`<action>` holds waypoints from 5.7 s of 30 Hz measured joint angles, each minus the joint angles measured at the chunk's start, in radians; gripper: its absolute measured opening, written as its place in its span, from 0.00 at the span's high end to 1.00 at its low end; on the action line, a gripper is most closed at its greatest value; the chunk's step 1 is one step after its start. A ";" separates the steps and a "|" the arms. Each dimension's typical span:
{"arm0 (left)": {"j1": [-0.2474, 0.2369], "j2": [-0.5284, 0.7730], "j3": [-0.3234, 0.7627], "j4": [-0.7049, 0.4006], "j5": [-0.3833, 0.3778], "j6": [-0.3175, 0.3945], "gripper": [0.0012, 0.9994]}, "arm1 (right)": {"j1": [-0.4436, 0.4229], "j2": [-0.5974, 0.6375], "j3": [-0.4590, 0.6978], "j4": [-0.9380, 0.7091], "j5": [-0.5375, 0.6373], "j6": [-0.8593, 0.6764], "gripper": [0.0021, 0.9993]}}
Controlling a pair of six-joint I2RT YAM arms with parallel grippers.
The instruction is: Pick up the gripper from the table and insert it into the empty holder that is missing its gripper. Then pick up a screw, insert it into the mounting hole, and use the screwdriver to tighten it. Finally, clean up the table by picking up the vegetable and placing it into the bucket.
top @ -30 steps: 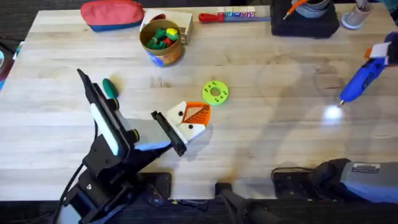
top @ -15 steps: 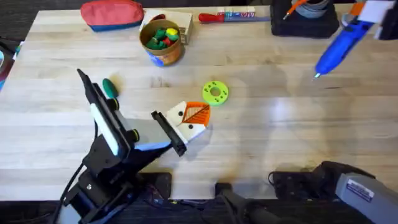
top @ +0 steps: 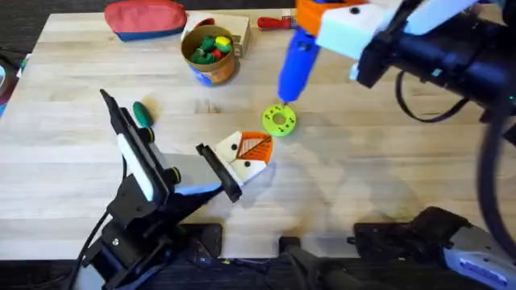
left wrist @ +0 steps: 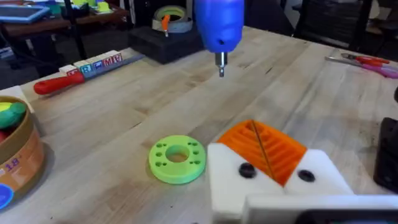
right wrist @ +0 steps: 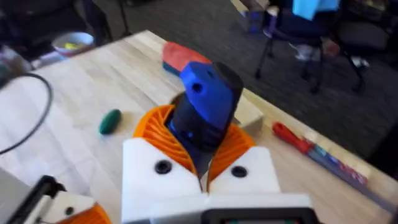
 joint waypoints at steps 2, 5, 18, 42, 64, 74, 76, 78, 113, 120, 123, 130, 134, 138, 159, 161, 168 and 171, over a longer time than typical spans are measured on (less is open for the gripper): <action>0.000 0.000 0.000 0.000 0.000 0.000 1.00 | 0.067 0.003 0.000 0.060 -0.004 0.000 1.00; 0.000 0.000 0.000 0.000 0.000 0.000 1.00 | 0.145 0.021 0.000 0.143 -0.007 0.001 1.00; 0.000 0.000 0.000 0.000 0.000 -0.011 1.00 | 0.284 0.095 0.000 0.223 -0.006 0.007 1.00; 0.000 0.000 0.000 0.000 0.000 -0.012 1.00 | 0.309 0.156 0.000 0.226 -0.026 0.061 1.00; 0.000 0.000 0.000 0.000 0.000 -0.018 1.00 | 0.309 0.188 0.000 0.231 -0.025 0.089 1.00; 0.000 0.000 0.000 0.000 0.000 -0.019 1.00 | 0.309 0.183 0.000 0.247 -0.027 0.088 1.00; 0.000 0.000 0.000 0.000 0.000 -0.019 1.00 | 0.308 0.151 0.000 0.247 -0.028 0.077 1.00; 0.000 0.000 0.000 0.000 0.000 -0.019 1.00 | 0.306 0.134 0.000 0.249 -0.029 0.071 1.00; 0.000 0.000 0.000 0.000 0.000 -0.019 1.00 | 0.303 0.156 0.000 0.230 -0.029 0.059 1.00; 0.000 0.000 0.000 0.000 0.000 -0.019 1.00 | 0.303 0.149 0.000 0.230 -0.029 0.059 1.00; 0.000 0.000 0.000 0.000 0.000 -0.019 1.00 | 0.303 0.148 0.000 0.230 -0.029 0.059 1.00; 0.000 0.000 0.000 0.000 0.000 -0.019 1.00 | 0.303 0.149 0.000 0.230 -0.029 0.060 1.00; 0.000 0.000 0.000 0.000 0.000 -0.019 1.00 | 0.303 0.159 0.000 0.230 -0.029 0.063 1.00; 0.000 0.000 0.000 0.000 0.000 -0.019 1.00 | 0.303 0.173 0.000 0.230 -0.029 0.068 1.00; 0.000 0.000 0.000 0.000 0.000 -0.019 1.00 | 0.288 0.141 0.000 0.303 -0.029 0.089 1.00; 0.000 0.000 0.000 0.000 0.000 -0.019 1.00 | 0.269 0.113 0.000 0.319 -0.029 0.082 1.00; 0.000 0.000 0.000 0.000 0.000 -0.019 1.00 | 0.132 0.087 0.000 0.199 0.088 -0.208 1.00; 0.000 0.000 0.000 0.000 0.000 -0.019 1.00 | 0.047 0.158 0.000 0.134 0.234 -0.423 1.00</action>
